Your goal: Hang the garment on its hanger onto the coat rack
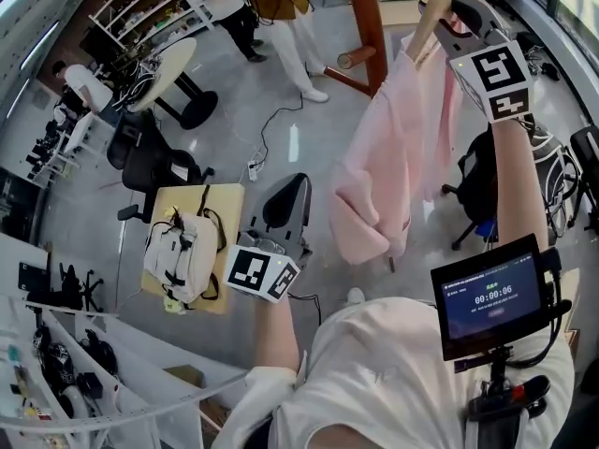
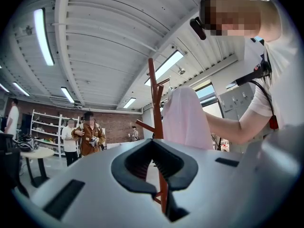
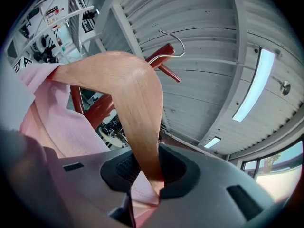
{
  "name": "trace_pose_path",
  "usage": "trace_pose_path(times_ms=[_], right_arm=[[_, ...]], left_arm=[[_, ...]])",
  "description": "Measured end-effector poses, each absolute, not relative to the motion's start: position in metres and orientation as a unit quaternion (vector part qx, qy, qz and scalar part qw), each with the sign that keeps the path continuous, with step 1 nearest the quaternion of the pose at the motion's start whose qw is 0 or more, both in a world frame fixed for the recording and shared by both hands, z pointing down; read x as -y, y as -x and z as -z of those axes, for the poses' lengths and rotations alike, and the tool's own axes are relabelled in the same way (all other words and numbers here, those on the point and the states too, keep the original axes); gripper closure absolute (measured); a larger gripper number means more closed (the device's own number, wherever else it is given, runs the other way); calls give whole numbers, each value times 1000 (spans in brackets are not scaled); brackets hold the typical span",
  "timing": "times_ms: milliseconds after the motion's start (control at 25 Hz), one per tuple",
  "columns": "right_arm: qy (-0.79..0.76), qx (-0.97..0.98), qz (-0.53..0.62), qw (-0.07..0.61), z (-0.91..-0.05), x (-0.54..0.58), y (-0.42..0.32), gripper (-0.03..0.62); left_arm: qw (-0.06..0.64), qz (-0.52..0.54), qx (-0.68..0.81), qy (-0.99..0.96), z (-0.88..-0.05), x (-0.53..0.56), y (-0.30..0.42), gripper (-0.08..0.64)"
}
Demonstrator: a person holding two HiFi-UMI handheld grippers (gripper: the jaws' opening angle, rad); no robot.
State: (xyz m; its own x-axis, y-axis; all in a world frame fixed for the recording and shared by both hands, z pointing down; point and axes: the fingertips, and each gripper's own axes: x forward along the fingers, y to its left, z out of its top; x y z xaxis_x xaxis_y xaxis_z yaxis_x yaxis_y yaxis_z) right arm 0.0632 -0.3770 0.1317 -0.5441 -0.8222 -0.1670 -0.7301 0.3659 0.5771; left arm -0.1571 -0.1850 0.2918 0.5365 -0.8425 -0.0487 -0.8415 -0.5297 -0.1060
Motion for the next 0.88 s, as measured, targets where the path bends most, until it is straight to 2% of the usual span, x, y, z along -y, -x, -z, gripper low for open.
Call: trace_pose_path(times_ms=[880], right_arm=[[-439, 846, 285, 100, -168, 387, -21, 499]], left_arm=[[47, 5, -495, 868, -302, 181, 174, 554]])
